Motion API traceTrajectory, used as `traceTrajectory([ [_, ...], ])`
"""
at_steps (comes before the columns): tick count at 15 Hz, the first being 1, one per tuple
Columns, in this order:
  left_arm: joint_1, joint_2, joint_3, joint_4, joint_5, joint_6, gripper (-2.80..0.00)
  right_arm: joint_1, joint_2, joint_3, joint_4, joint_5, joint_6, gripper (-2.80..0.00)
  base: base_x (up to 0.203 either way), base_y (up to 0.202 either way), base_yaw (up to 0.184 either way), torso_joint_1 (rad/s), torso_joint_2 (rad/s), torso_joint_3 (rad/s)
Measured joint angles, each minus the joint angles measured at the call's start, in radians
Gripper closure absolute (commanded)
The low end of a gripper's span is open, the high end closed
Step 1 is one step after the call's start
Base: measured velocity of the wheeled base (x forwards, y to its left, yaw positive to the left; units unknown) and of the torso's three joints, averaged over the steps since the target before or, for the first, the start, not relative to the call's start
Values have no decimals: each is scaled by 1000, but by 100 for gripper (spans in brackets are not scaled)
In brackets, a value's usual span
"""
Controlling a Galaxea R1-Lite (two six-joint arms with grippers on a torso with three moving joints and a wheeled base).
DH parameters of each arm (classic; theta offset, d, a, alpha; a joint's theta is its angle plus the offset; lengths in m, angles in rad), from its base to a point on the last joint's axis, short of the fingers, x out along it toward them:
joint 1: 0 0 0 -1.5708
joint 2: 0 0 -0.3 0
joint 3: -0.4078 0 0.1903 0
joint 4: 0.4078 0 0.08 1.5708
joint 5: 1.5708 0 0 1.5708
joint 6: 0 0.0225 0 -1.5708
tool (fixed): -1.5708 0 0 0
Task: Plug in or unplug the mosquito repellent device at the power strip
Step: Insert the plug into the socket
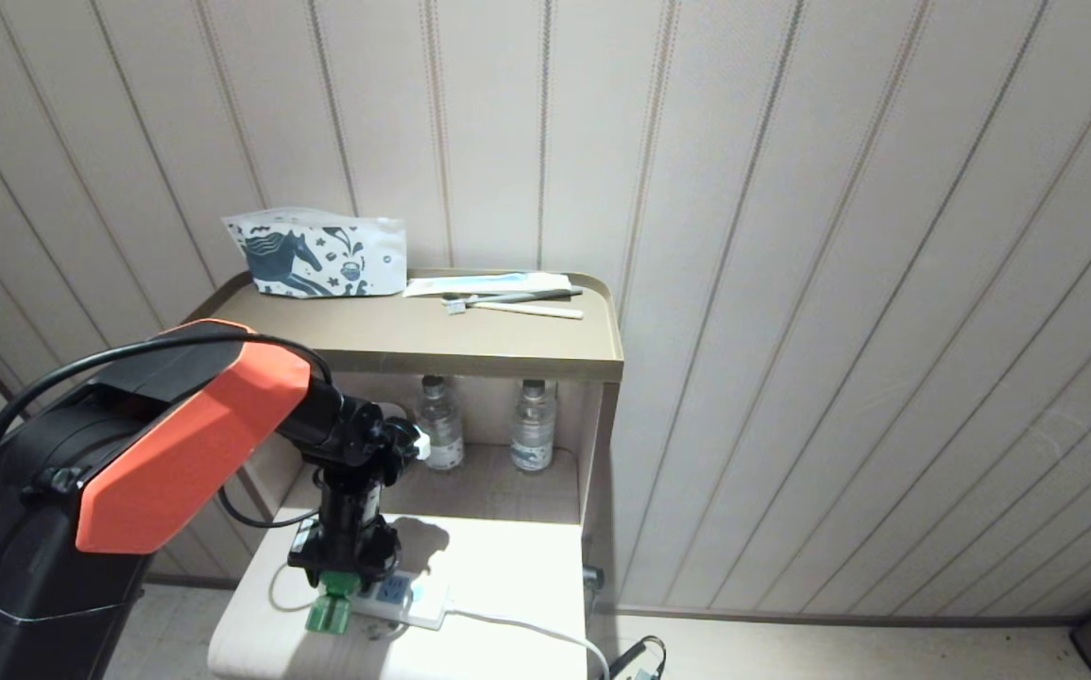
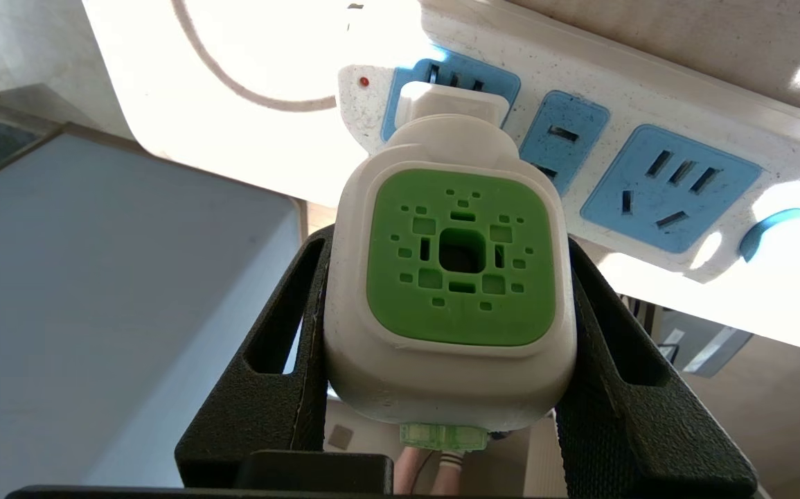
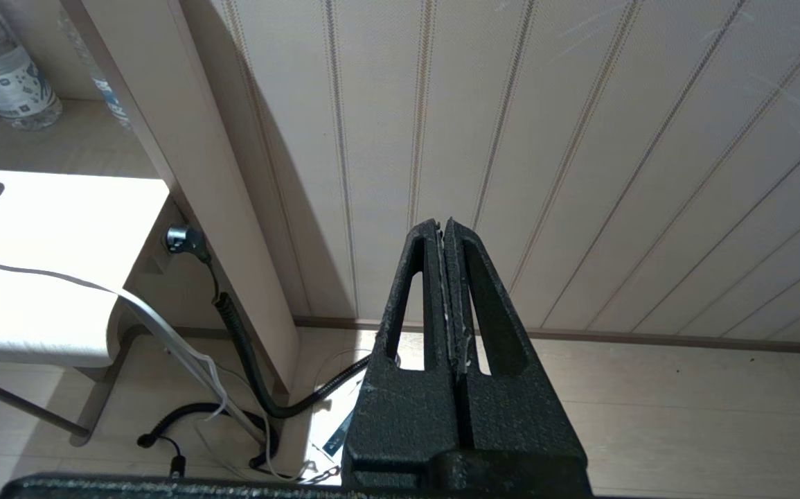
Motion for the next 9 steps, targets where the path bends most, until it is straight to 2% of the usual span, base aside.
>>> traceTrajectory([
  [7, 4, -15, 10, -16, -10, 0, 0, 0, 0, 0, 0, 0, 1, 0, 0, 0, 0, 0, 0, 0],
  [8, 5, -18, 9, -25, -10, -1, -280, 0, 0, 0, 0, 0, 1, 0, 0, 0, 0, 0, 0, 0],
  [9, 5, -20, 7, -42, -12, -2, -280, 0, 0, 0, 0, 0, 0, 0, 0, 0, 0, 0, 0, 0],
])
